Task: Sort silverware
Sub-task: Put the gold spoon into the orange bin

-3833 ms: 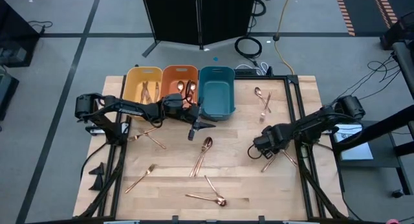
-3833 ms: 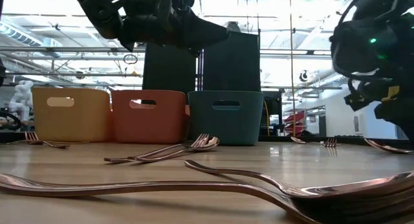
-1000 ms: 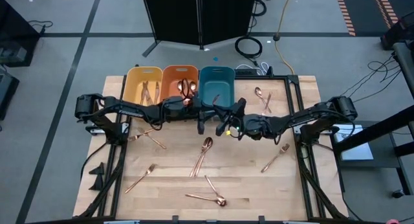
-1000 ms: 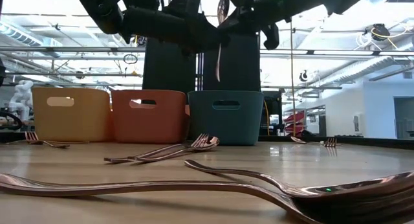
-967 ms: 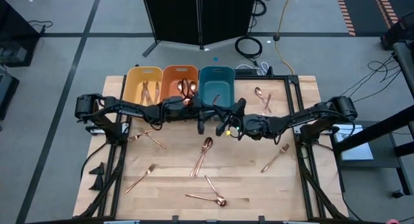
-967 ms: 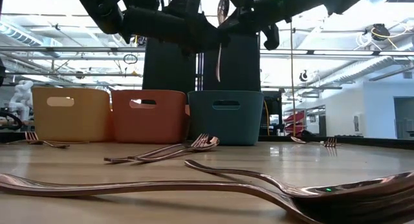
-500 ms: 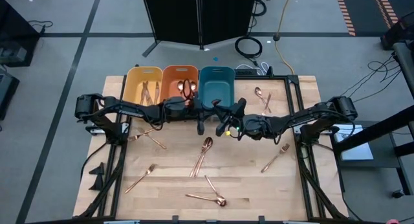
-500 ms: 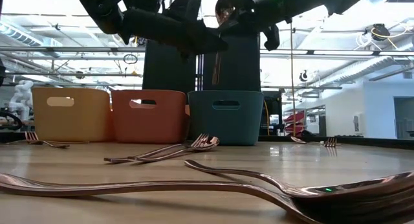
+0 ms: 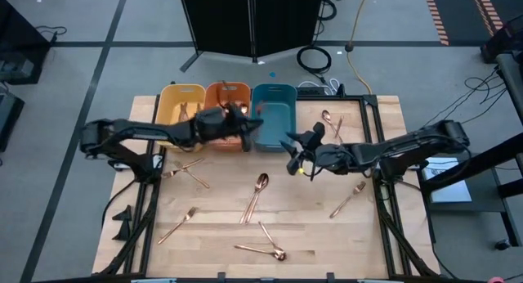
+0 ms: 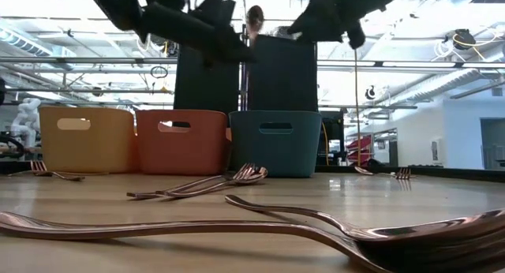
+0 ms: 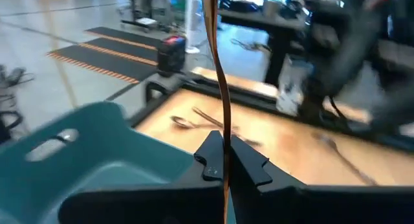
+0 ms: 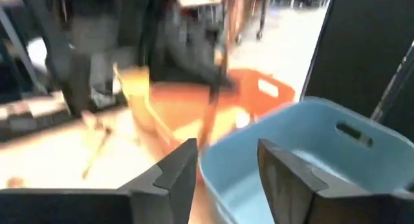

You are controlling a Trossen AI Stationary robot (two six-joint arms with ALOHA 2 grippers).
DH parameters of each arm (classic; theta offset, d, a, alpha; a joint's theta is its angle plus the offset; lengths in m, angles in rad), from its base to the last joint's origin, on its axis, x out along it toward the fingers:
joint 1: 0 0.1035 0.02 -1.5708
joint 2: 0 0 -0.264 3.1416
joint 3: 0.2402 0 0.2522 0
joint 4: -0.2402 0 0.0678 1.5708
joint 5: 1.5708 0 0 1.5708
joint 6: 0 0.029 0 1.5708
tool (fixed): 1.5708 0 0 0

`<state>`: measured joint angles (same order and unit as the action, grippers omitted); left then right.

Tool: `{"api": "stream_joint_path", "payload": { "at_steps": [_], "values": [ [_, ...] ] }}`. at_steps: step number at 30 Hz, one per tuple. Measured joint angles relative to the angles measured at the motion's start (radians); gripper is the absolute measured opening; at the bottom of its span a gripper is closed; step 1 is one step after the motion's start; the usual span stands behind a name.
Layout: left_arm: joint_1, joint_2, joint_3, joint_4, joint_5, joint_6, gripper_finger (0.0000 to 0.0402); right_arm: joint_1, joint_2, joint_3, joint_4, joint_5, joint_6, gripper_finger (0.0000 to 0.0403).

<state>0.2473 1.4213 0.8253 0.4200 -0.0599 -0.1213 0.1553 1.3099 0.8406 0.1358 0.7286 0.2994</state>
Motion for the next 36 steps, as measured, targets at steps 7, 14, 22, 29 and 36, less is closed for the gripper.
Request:
{"api": "stream_joint_path", "payload": {
  "at_steps": [7, 14, 22, 29, 36],
  "values": [
    [0.219, -0.165, 0.001, -0.319, 0.041, -0.18, 0.0, 0.03, 0.007, 0.0, -0.191, -0.001, 0.083, 0.0157],
    [0.434, -0.067, -0.001, -0.663, 0.251, -0.392, 0.0, 0.049, 0.046, -0.001, -0.217, -0.005, 0.087, 0.0157],
    [0.514, 0.054, 0.002, -0.651, 0.443, -0.532, 0.0, 0.091, 0.036, -0.001, -0.216, -0.085, 0.072, 0.0158],
    [0.512, 0.057, 0.001, -0.652, 0.483, -0.58, 0.0005, 0.107, 0.036, -0.001, -0.215, -0.077, 0.053, 0.0157],
    [0.513, 0.005, 0.001, -0.647, 0.455, -0.539, 0.0054, 0.105, 0.036, -0.001, -0.215, -0.074, -0.009, 0.0157]
  ]
}}
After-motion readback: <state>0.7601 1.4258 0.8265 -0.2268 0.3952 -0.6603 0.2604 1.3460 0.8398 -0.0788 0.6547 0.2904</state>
